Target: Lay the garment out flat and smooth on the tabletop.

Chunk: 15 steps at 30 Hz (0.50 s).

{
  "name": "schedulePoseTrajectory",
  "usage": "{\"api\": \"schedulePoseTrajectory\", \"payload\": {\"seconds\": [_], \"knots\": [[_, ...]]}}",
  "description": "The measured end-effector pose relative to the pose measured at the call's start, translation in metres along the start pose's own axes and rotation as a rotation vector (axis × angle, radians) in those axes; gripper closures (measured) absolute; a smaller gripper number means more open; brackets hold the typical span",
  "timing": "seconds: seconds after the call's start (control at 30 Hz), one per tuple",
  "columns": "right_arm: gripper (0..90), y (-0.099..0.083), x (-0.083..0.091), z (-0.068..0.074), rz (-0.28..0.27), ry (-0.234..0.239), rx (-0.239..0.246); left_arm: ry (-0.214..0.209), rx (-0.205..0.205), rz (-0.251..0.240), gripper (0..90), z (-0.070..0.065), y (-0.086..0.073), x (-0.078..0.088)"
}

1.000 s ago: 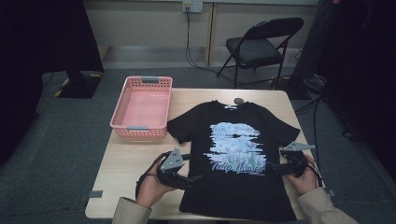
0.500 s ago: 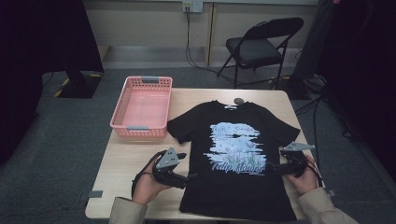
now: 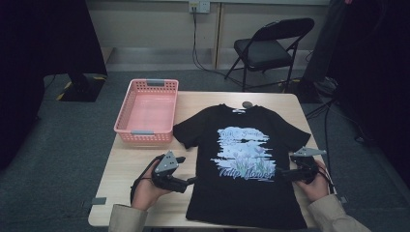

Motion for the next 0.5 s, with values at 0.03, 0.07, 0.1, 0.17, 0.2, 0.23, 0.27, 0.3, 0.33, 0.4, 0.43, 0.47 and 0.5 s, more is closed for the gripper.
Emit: {"api": "schedulePoseTrajectory", "payload": {"seconds": [0.03,0.07,0.1,0.17,0.2,0.23,0.27,0.3,0.33,0.4,0.43,0.47,0.5], "knots": [[9.4,0.0,0.0,0.0,0.0,0.0,0.0,0.0,0.0,0.0,15.6,0.0,0.0,0.0],[9.4,0.0,0.0,0.0,0.0,0.0,0.0,0.006,0.005,-0.002,15.6,0.002,-0.001,0.001],[9.3,0.0,0.0,0.0,0.0,0.0,0.0,0.013,0.007,-0.002,15.6,0.005,-0.003,0.003],[9.4,0.0,0.0,0.0,0.0,0.0,0.0,0.02,0.011,-0.002,15.6,0.007,-0.004,0.005],[9.4,0.0,0.0,0.0,0.0,0.0,0.0,0.025,0.011,-0.001,15.6,0.009,-0.005,0.005],[9.4,0.0,0.0,0.0,0.0,0.0,-0.001,0.028,0.013,0.0,15.6,0.01,-0.006,0.007],[9.4,0.0,0.0,0.0,0.0,0.0,0.0,0.03,0.017,-0.003,15.6,0.011,-0.006,0.007],[9.4,0.0,0.0,0.0,0.0,0.0,0.0,0.032,0.01,0.001,15.6,0.012,-0.007,0.008],[9.4,0.0,0.0,0.0,0.0,0.0,0.0,0.039,0.012,0.0,15.6,0.013,-0.007,0.009],[9.4,0.0,0.0,0.0,0.0,0.0,0.0,0.039,0.015,-0.002,15.6,0.015,-0.008,0.01],[9.4,0.0,0.0,0.0,0.0,0.0,0.0,0.043,0.016,-0.001,15.6,0.016,-0.008,0.011],[9.4,0.0,0.0,0.0,0.0,0.0,0.0,0.044,0.021,-0.002,15.6,0.017,-0.009,0.011],[9.4,0.0,0.0,0.0,0.0,0.0,0.0,0.044,0.024,-0.001,15.6,0.018,-0.01,0.012]]}}
Point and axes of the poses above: each handheld gripper's, and its own axes: x roughly backward along the jaws, y roughly out of its top, z roughly to its left, the point moved 5 cm from there along -x, roughly forward along the jaws, and after that the axes turned 9 degrees about -z, right-handed, at the moved point
